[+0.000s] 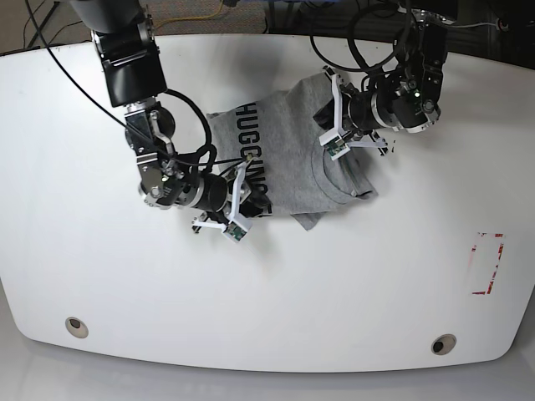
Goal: Layout the t-shirt on the table in an organized manner, then fold the t-shirt properly
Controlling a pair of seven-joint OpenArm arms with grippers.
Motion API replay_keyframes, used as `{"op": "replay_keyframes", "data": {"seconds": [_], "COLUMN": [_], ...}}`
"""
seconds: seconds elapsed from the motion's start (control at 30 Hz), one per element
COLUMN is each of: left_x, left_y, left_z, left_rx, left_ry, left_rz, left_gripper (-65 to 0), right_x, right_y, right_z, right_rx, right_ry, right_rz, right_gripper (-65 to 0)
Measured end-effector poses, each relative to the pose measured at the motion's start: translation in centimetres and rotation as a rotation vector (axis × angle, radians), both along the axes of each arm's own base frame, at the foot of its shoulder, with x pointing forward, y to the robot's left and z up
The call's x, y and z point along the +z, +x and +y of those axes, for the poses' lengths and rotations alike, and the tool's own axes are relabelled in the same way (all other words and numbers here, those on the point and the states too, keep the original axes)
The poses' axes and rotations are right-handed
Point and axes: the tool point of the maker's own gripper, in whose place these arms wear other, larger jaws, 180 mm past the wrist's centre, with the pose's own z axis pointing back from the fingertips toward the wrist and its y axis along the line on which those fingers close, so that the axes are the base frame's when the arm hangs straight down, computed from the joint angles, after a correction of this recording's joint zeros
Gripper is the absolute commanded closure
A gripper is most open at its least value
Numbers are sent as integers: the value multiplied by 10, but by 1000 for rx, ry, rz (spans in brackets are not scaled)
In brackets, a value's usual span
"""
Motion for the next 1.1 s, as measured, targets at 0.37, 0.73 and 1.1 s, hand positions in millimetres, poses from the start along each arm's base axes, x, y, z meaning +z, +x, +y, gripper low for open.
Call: {"op": "replay_keyframes", "data": {"seconds": [0.37, 0.73, 1.1], "left_x": [-25, -20, 0], "left_y": [-2, 29, 80], "left_z": [7, 39, 62], "left_rx": [-25, -52, -25], "left_ry": [85, 188, 250], "left_rz": [39, -15, -89], "left_gripper": [-40, -42, -42], "right_x": [-39, -46, -45], "right_y": [-11, -48, -109], "right_z": [1, -33, -21], "right_rx": [-53, -144, -137], "right_ry": [74, 125, 104], "right_rz": [1, 24, 69], "right_gripper": [-122, -122, -122]}}
